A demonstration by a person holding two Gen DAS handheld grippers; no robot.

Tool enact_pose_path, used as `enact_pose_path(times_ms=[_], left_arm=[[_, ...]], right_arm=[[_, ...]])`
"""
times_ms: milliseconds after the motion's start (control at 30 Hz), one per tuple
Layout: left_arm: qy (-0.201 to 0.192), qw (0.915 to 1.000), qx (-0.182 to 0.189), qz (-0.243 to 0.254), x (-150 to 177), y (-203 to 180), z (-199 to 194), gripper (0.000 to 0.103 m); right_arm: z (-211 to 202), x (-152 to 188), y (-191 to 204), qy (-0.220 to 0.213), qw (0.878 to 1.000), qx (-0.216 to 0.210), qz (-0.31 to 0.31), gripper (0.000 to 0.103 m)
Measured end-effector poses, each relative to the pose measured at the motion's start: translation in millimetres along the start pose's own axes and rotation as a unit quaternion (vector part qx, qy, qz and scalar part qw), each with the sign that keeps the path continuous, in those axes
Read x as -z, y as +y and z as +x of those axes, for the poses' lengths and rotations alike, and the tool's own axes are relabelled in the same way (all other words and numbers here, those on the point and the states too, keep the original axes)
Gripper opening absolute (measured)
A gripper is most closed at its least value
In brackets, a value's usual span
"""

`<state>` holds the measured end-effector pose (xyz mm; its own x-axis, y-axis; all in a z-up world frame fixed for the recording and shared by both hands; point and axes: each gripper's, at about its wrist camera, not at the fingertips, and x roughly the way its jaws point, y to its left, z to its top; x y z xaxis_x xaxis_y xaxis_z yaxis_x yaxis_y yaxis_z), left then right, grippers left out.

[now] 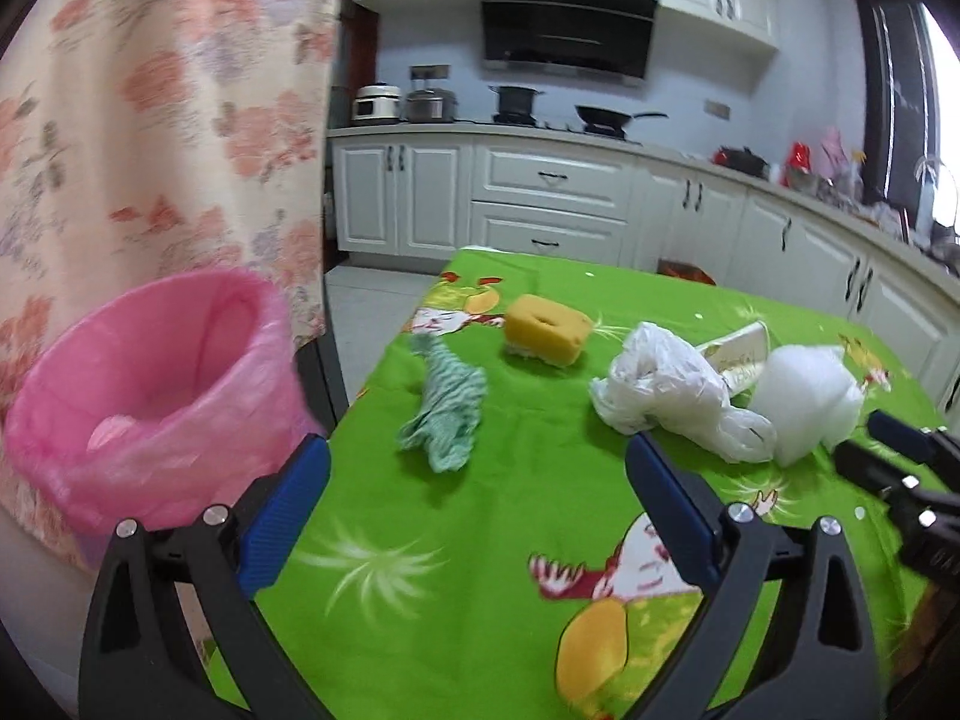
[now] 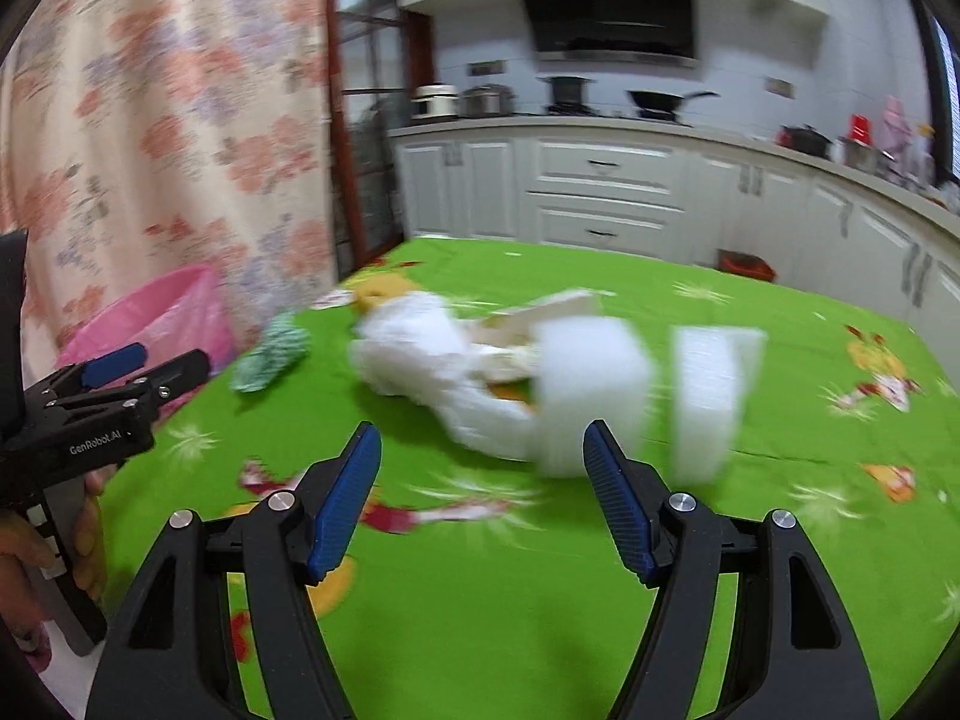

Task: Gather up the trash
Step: 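Move both tools back over the table, then grasp the white foam block with the right tool while the left tool grasps the green striped cloth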

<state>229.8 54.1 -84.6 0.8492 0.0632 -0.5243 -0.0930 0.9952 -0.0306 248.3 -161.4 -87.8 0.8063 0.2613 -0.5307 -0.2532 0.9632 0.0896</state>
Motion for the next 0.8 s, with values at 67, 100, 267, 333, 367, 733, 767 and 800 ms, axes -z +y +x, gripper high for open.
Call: enact_pose_path(times_ms=[67,100,267,333,367,733,767,800], left_arm=[[-0.001,0.9998,-0.011,0.018,-9,-7,13,0.096],[0.000,0.9997,-0.012,0.021,-12,-7,18,0.096],[0.011,0.9996,-0.024,0.013,-24,-4,43,0.094],[0.023,0.9994,-0.026,0.006,-25,-1,53,0.093],[0.030,0.9992,-0.027,0.002,-24,1,57,0.093],[0.071,0.9974,-0.006,-0.008,-25,10,95,0.081],[0.077,0.9970,-0.006,-0.009,-26,10,99,0.081],[0.082,0.9965,-0.006,-0.012,-26,11,103,0.078]], right_arm=[[0,0,-23,-0.001,1.000,0.020,0.020,0.066],[-1,0,-32,-0.002,0.999,0.028,0.027,0.066],[10,-1,-78,0.007,0.996,0.065,0.065,0.066],[17,-2,-89,0.013,0.994,0.069,0.079,0.066],[21,-3,-93,0.016,0.994,0.069,0.081,0.066],[62,-15,-102,0.060,0.990,0.102,0.075,0.066],[64,-15,-101,0.067,0.990,0.106,0.072,0.066],[65,-15,-100,0.069,0.989,0.108,0.071,0.064]])
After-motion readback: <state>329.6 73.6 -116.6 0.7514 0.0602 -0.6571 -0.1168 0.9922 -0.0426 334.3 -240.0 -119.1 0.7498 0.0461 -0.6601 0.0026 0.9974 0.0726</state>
